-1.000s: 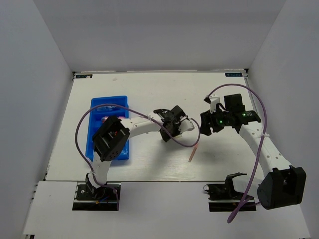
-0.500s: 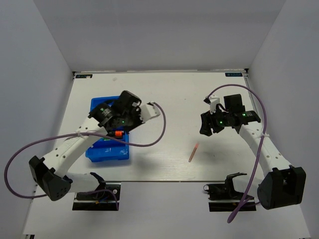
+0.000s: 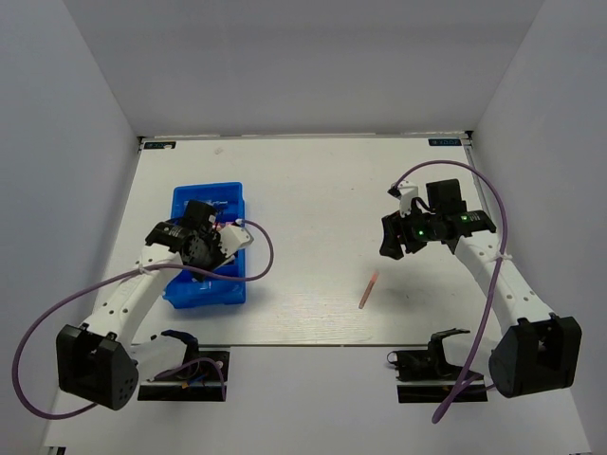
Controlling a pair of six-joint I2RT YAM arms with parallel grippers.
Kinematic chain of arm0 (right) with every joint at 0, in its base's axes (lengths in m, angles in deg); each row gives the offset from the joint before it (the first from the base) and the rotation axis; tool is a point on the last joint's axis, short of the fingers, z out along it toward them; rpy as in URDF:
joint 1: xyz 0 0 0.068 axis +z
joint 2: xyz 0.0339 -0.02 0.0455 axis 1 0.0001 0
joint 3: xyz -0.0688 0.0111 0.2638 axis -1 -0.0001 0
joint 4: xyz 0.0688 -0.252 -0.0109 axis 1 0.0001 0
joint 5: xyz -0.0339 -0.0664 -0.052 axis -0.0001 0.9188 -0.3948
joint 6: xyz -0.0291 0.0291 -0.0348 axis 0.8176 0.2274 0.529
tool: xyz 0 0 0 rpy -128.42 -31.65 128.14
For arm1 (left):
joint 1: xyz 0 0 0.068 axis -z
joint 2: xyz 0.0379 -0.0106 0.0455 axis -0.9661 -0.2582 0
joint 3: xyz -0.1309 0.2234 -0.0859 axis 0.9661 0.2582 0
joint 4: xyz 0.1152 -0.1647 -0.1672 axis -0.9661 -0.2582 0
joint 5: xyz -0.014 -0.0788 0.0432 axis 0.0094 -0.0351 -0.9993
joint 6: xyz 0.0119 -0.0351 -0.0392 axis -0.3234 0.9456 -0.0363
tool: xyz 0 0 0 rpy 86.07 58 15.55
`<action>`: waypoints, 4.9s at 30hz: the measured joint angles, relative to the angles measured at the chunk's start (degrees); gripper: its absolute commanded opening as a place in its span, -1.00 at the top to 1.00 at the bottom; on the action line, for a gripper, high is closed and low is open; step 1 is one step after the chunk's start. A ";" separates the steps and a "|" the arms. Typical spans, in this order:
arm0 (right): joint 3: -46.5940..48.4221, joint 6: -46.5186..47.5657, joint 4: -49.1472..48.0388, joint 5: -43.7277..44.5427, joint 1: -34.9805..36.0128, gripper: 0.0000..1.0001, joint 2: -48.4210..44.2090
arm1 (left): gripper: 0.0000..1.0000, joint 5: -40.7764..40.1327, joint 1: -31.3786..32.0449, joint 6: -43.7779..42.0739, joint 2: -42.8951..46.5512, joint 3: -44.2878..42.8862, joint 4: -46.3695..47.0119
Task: Sort the stationery into containers
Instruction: Place the pen in the storage box, then pick up the pen from the center of the board, then place the pen in the storage box.
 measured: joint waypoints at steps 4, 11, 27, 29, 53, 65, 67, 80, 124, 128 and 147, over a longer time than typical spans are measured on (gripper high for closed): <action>0.00 0.00 0.02 -0.37 -0.02 -0.46 0.26 | 1.00 0.59 -0.79 -0.79 1.11 2.64 1.81; 0.00 0.85 0.42 -1.07 -0.04 -0.63 0.66 | 0.74 0.85 -1.16 -0.87 -1.36 2.67 2.73; 0.00 3.89 2.47 -3.39 -0.31 -0.25 2.93 | 0.54 -1.70 -2.56 2.84 -0.31 2.40 4.79; 0.13 6.49 4.07 -5.84 -0.31 -0.11 4.24 | 0.92 -0.72 -2.78 4.61 1.18 2.16 5.05; -2.67 95.91 19.12 -14.36 5.07 -0.08 22.84 | -1.00 14.36 4.50 35.45 21.24 5.53 7.43; -1.57 97.46 15.10 -6.56 12.98 0.21 28.98 | -1.00 14.73 4.63 37.46 24.96 5.27 4.92; -1.81 97.24 14.67 -6.19 13.75 0.31 28.83 | -1.00 14.75 4.63 38.12 25.94 5.07 4.66; -5.84 89.37 4.48 -3.96 18.86 1.00 23.54 | -1.00 15.37 4.66 41.64 28.89 3.21 4.66; 54.03 -24.15 -26.29 -12.83 48.22 1.00 60.85 | -1.00 10.95 4.76 49.31 44.98 4.98 28.98; 54.03 -29.64 -29.79 -12.83 48.48 1.00 63.06 | -1.00 11.63 4.76 49.33 44.96 4.98 28.94; 56.65 -20.55 -29.68 -12.87 49.29 -0.05 65.20 | -1.00 12.74 4.76 49.90 44.37 4.55 28.50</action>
